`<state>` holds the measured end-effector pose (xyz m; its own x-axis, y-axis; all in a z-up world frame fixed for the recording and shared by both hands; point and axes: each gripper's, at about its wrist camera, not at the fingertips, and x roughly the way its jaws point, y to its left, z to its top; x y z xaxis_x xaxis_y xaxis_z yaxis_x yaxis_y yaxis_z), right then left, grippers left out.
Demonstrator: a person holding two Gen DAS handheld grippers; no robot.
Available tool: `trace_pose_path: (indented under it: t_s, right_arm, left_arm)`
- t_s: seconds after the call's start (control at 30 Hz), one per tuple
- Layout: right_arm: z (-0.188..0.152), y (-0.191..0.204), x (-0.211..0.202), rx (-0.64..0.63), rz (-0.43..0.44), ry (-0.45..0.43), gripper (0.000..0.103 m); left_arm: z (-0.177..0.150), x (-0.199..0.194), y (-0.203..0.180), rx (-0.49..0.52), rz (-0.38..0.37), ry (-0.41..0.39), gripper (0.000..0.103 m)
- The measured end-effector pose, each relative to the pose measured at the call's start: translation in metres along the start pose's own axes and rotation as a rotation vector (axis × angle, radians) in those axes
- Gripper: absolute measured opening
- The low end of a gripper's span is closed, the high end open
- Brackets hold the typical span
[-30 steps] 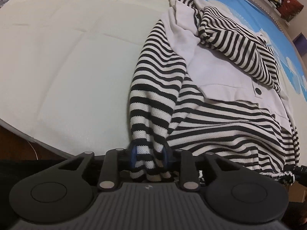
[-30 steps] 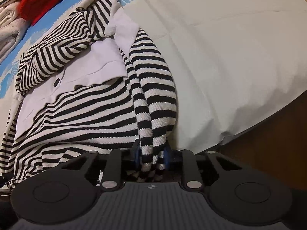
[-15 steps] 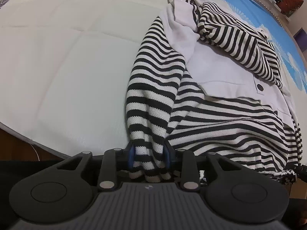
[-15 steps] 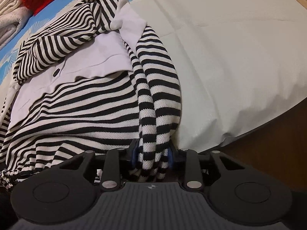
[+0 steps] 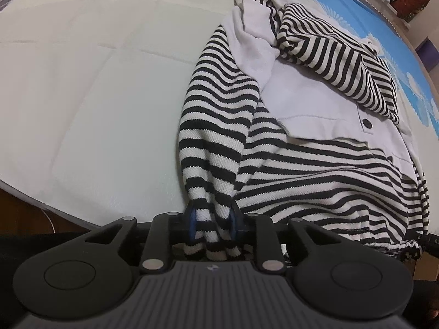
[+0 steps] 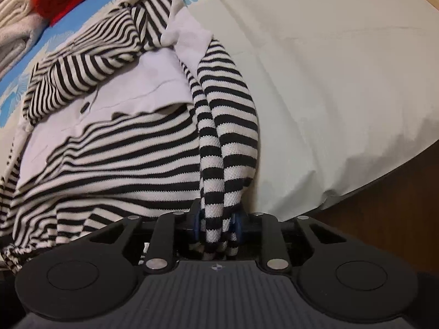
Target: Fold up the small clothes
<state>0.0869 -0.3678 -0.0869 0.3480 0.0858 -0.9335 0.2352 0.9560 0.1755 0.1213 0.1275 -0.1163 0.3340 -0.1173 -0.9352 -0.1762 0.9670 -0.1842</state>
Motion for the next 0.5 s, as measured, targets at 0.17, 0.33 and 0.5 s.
trace_pose_path:
  t_s: [0.17, 0.33, 0.5]
  right_arm:
    - [-0.0010, 0.0036, 0.0008, -0.031, -0.013, -0.001, 0.026]
    - [-0.0012, 0.0034, 0.0004, -0.032, -0.011, -0.005, 0.021]
    - [-0.0011, 0.0083, -0.0040, -0.057, -0.010, -0.031, 0.017]
  left_arm:
    - [-0.0002, 0.0004, -0.0005, 0.005, 0.004, -0.001, 0.024]
    - [-0.0009, 0.0007, -0.0017, 0.017, 0.008, -0.009, 0.020]
    - [-0.0020, -0.0070, -0.0059, 0.071, 0.000, -0.053, 0.009]
